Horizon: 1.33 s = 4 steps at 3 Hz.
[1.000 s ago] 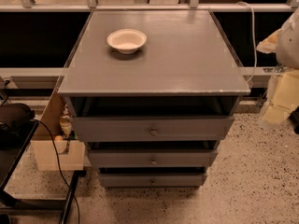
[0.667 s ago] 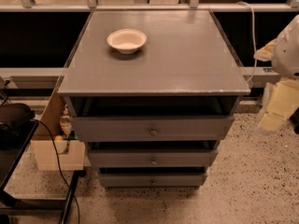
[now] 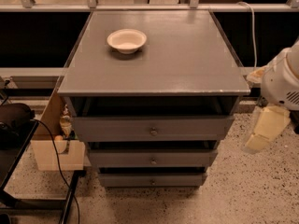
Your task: Open middle drawer
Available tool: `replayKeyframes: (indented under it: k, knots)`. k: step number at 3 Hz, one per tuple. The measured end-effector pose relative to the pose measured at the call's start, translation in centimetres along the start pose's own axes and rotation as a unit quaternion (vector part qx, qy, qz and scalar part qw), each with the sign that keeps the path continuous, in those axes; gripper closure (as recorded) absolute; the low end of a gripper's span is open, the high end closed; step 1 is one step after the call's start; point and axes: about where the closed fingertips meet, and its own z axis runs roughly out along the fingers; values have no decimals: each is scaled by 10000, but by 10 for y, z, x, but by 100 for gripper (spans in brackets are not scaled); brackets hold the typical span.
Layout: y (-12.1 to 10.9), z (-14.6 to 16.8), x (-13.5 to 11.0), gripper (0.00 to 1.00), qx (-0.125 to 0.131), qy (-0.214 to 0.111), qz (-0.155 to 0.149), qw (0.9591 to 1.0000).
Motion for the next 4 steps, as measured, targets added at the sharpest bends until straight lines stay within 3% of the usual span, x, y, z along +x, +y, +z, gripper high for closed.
replayKeyframes:
  k: [2,3,4]
  knots:
    - [28,62,8,0,-35,-451,-48,9990]
    - [30,102,13,0,42,-959,-314,9949]
    - [31,102,13,0,41,-958,-313,9949]
